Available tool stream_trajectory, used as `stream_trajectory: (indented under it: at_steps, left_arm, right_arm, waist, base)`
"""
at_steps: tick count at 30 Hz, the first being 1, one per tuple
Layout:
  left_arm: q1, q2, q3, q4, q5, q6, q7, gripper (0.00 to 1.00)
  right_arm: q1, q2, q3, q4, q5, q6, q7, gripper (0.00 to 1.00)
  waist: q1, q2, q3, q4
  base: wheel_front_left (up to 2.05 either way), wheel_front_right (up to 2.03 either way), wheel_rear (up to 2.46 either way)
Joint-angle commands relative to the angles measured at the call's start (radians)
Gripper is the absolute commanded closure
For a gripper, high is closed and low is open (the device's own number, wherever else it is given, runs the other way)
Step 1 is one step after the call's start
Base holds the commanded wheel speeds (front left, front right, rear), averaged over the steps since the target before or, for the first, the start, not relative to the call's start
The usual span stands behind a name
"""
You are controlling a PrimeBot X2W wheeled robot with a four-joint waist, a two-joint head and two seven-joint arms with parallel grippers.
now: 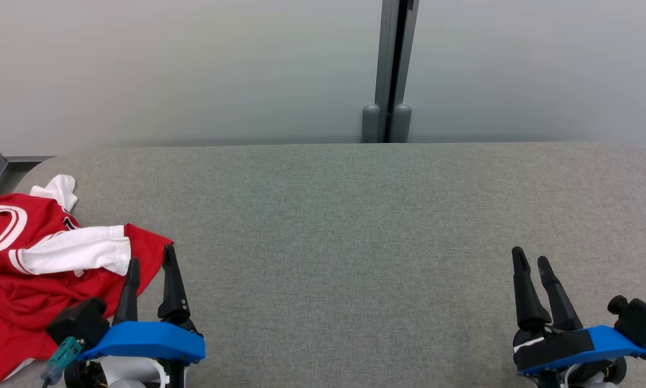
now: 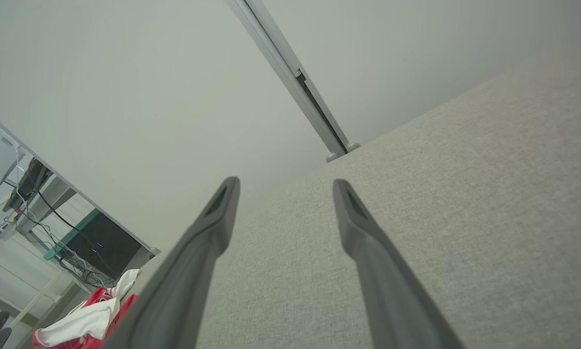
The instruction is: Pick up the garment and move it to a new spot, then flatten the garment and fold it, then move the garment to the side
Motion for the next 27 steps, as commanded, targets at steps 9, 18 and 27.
stream_trajectory:
  at_steps: [9,18,27]
  left_arm:
    - [-0.023,0.007,-0.013,0.007,0.112,0.017,-0.029,0.0]
    - [-0.031,0.006,-0.025,0.024,0.196,0.024,-0.05,0.0]
    - [-0.037,0.007,-0.029,0.045,0.271,0.033,-0.069,0.0]
  right_arm:
    - [0.008,-0.009,0.009,-0.011,-0.108,0.006,-0.029,0.0]
    - [0.009,-0.009,0.01,-0.012,-0.207,0.006,-0.05,0.0]
    - [0.011,-0.009,0.014,-0.004,-0.292,0.006,-0.07,0.0]
  waist:
    - [0.0,0.0,-0.002,0.004]
    - [0.0,0.0,-0.005,0.01]
    - [0.0,0.0,-0.009,0.013]
  base:
    - [0.0,0.0,0.0]
    - [0.0,0.0,0.0]
    - [0.0,0.0,0.0]
